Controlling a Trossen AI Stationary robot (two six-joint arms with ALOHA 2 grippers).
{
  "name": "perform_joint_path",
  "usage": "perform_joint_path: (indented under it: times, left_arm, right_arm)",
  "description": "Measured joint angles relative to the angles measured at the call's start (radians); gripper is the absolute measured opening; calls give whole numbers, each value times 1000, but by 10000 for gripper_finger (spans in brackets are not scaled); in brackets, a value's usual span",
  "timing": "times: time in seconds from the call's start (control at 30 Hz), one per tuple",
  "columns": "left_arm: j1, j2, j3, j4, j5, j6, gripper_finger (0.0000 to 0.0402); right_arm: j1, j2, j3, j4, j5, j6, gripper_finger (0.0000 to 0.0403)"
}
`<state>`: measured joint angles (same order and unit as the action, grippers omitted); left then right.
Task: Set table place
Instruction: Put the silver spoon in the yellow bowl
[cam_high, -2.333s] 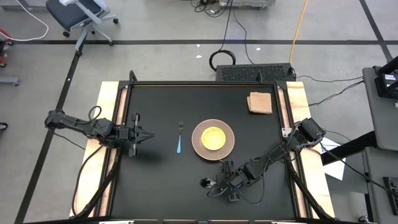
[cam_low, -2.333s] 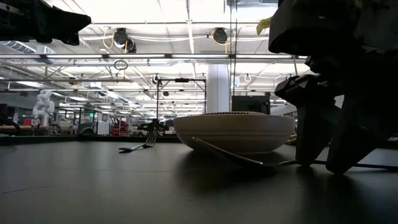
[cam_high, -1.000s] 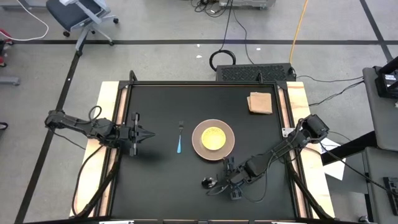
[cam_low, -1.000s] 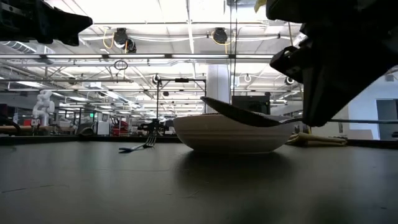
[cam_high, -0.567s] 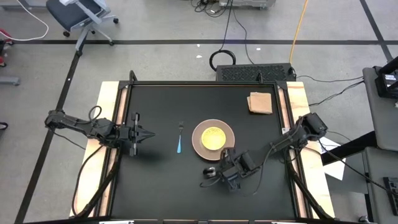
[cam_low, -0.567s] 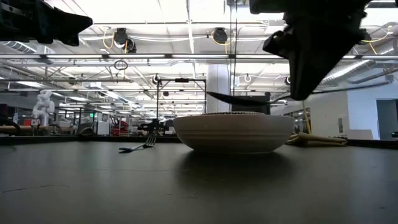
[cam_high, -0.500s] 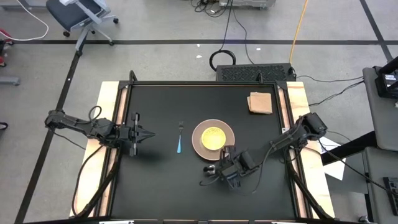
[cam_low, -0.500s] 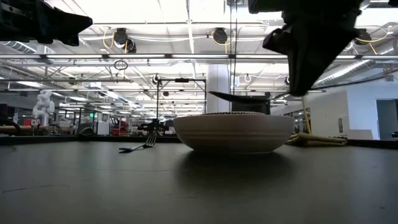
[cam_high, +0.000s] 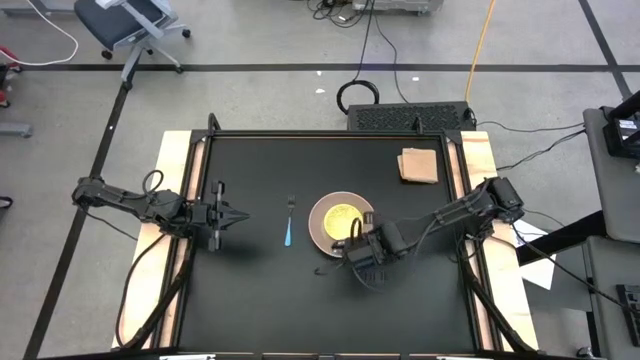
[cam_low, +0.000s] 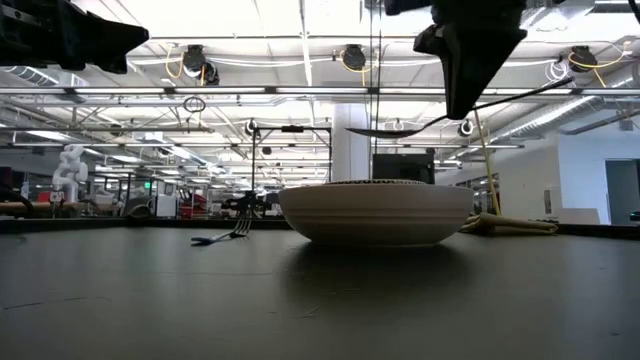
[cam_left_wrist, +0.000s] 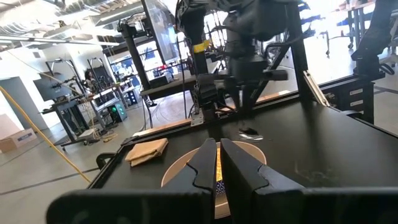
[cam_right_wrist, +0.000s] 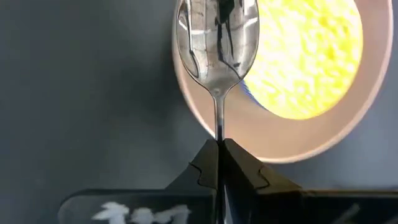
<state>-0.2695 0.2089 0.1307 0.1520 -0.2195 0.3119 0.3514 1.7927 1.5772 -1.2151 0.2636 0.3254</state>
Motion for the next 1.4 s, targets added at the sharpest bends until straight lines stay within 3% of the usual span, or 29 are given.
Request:
perform_joint_path:
  times: [0.37, 0.9, 1.4]
  left_arm:
    - [0, 0, 0, 0, 0, 0, 28]
    - [0, 0, 0, 0, 0, 0, 28]
    - [0, 0, 0, -2, 0, 19, 28]
  right_arm:
    - [-125, 0, 17, -127, -5, -65, 0]
    - [-269, -1, 17, -114, 1, -256, 0]
    - [-256, 1, 17, -94, 82, -501, 0]
